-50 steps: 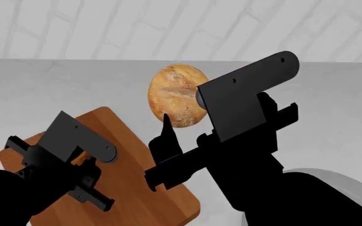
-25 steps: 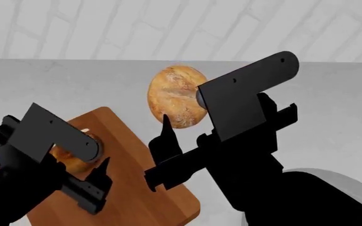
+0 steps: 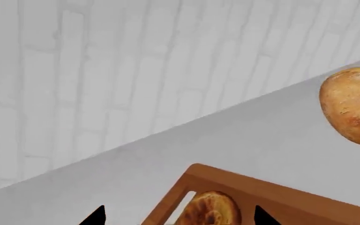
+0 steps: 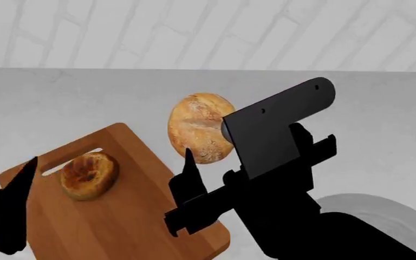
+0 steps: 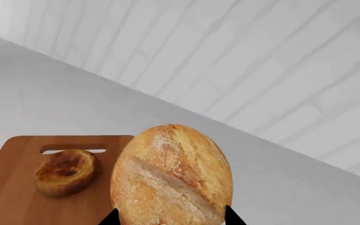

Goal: Place all breads on the cutting board.

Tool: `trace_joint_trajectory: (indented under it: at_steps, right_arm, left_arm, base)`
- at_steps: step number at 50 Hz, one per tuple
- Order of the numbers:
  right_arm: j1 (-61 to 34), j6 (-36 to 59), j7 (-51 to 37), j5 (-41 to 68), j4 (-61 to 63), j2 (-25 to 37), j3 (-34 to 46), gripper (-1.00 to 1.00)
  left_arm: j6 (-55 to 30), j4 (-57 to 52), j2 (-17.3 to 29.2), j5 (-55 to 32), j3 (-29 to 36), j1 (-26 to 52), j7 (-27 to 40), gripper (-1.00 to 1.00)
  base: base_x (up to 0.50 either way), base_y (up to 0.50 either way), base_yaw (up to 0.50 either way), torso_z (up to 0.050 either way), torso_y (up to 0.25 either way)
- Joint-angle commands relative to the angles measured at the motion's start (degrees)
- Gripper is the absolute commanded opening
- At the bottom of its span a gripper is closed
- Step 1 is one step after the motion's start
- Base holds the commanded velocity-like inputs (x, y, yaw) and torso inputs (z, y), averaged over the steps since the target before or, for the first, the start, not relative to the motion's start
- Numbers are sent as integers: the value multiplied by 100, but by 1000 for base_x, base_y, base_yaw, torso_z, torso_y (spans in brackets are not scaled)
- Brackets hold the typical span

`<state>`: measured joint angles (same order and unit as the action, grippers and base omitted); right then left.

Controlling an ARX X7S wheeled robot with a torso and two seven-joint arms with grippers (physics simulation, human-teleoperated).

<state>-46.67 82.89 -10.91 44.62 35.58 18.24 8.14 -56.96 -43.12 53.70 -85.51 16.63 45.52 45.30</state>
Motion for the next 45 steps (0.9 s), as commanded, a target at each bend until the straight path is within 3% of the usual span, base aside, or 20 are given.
trace_joint_trajectory:
  at_steps: [1, 9, 18, 24, 45]
  right_arm:
    - [211, -71, 32, -10, -42, 7, 311, -100]
    - [289, 75, 10, 218, 99, -93, 363, -100]
    - [300, 217, -48, 382, 23, -149, 471, -100]
    - [328, 77, 26, 372, -202, -155, 678, -100]
    - [-68, 251, 91, 714, -1059, -440, 795, -100]
  left_arm:
    - [866, -203, 1101, -433, -1499, -1006, -116, 100]
    - [1163, -107, 1471, -474, -2370, -1735, -199, 100]
    - [1178, -134, 1503, -496, -2506, -1848, -138, 100]
    - [1218, -205, 1612, -651, -3022, -2192, -125, 100]
    - [1168, -180, 1495, -440, -2866, -2176, -201, 100]
  base:
    - [0, 0, 0, 0, 0]
    - [0, 0, 0, 0, 0]
    - [0, 0, 0, 0, 0]
    - [0, 0, 0, 0, 0]
    - [0, 0, 0, 0, 0]
